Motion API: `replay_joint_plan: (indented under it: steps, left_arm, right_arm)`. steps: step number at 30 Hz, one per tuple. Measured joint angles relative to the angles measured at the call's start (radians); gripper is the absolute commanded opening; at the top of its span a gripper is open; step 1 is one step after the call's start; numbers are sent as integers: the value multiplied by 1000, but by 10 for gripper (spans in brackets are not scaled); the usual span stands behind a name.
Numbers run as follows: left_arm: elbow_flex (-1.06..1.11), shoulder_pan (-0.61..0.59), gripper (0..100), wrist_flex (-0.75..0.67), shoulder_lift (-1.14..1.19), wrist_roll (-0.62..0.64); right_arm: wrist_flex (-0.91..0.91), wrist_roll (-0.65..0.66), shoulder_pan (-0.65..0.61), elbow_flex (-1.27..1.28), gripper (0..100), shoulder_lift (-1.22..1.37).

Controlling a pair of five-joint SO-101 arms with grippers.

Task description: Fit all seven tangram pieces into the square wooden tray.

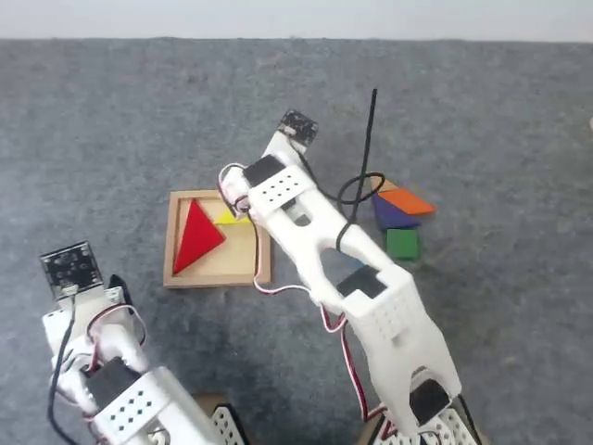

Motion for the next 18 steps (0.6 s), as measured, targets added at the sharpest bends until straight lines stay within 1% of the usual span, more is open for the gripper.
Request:
replay_joint_plan:
  steps: [5,11,16,18]
  left_arm:
    - [0,0,245,0,0,0]
    - [0,0,245,0,0,0]
    - [0,0,245,0,0,0]
    - [0,0,245,0,0,0]
  right_arm:
    - [71,-8,-31,-98,154,38]
    - [147,-9,-37,-203,154,49]
    - [155,-14,-38,-229,154,49]
    - [155,-46,-46,-230,154,49]
